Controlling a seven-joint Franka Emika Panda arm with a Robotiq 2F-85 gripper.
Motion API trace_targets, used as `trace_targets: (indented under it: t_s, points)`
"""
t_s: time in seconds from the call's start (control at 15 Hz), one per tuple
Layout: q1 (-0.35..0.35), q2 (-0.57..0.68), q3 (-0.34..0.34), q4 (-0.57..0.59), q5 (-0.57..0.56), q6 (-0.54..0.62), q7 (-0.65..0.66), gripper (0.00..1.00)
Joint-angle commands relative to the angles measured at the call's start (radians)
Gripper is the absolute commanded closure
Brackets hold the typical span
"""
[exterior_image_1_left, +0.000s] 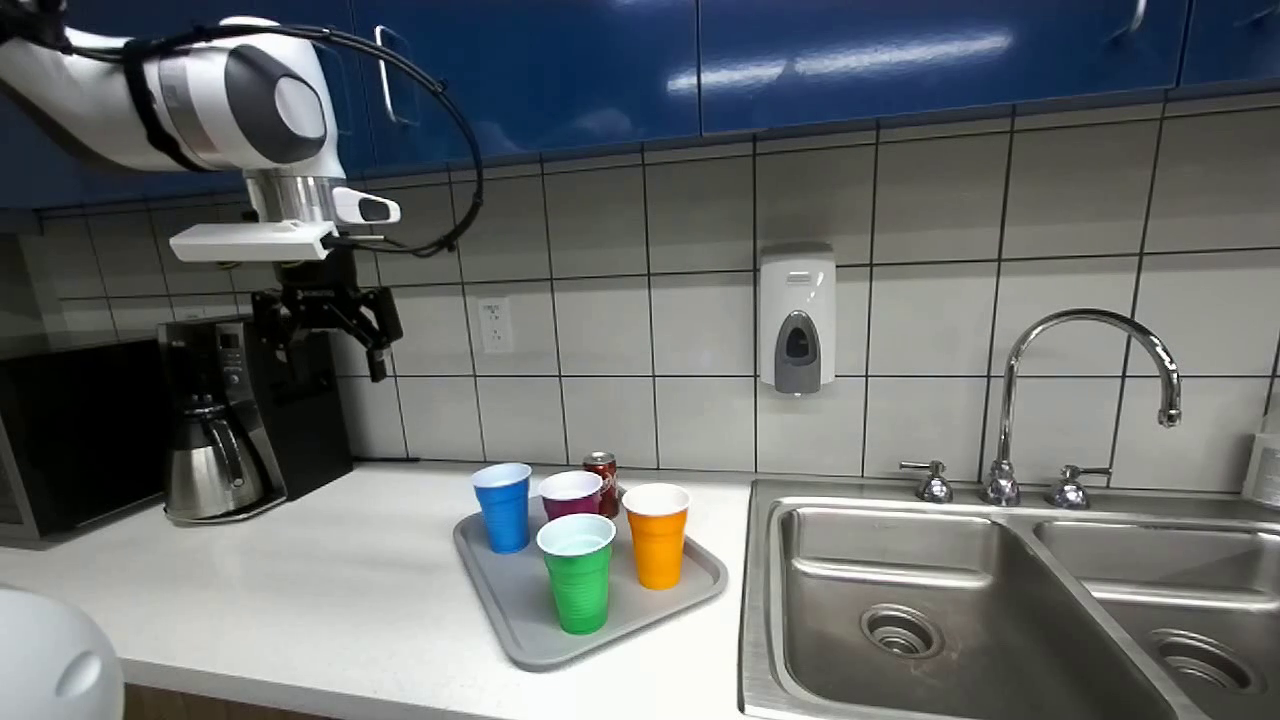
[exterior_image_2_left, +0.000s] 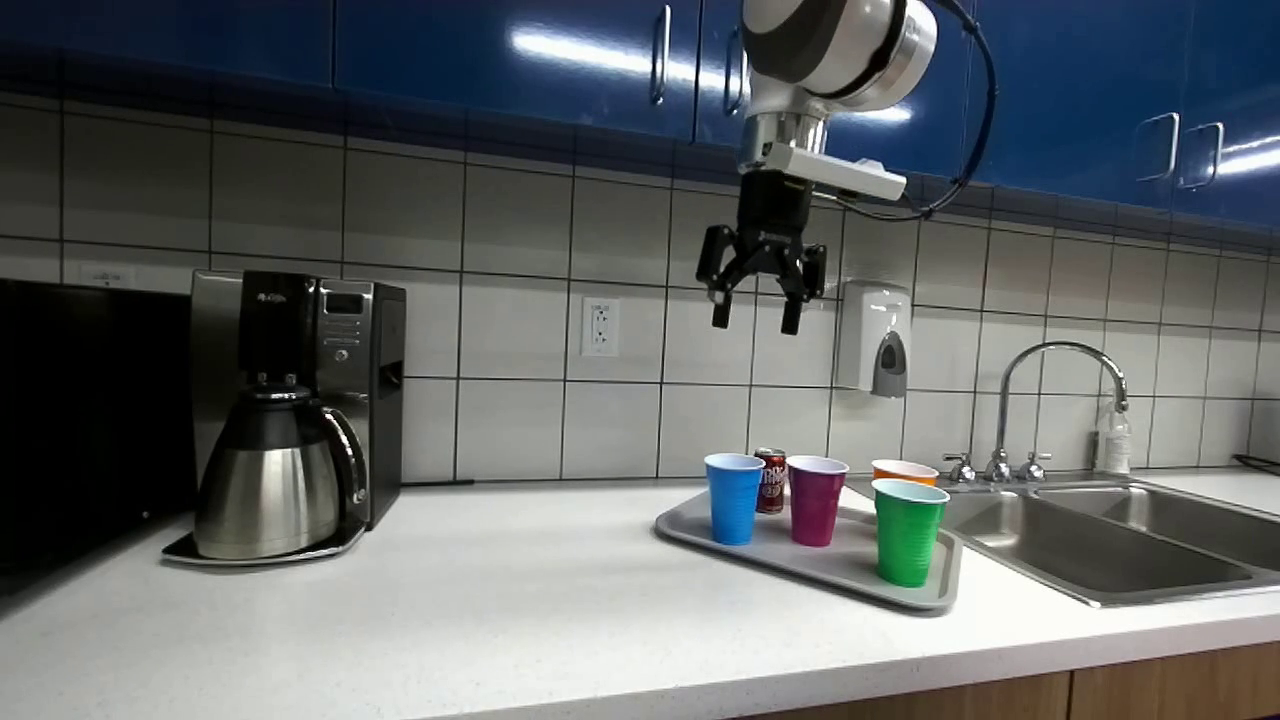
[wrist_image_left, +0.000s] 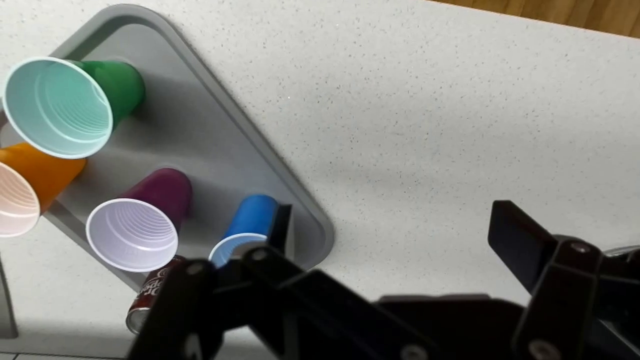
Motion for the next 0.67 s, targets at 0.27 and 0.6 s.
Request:
trace_targets:
  t_s: [0.27, 0.6]
  points:
    - [-0.007, 0.024, -0.008, -0.056, -0.052, 0.095, -0.042, 0.00]
    - [-0.010, 0.087, -0.014, -0.048, -0.073, 0.161, -0.052, 0.00]
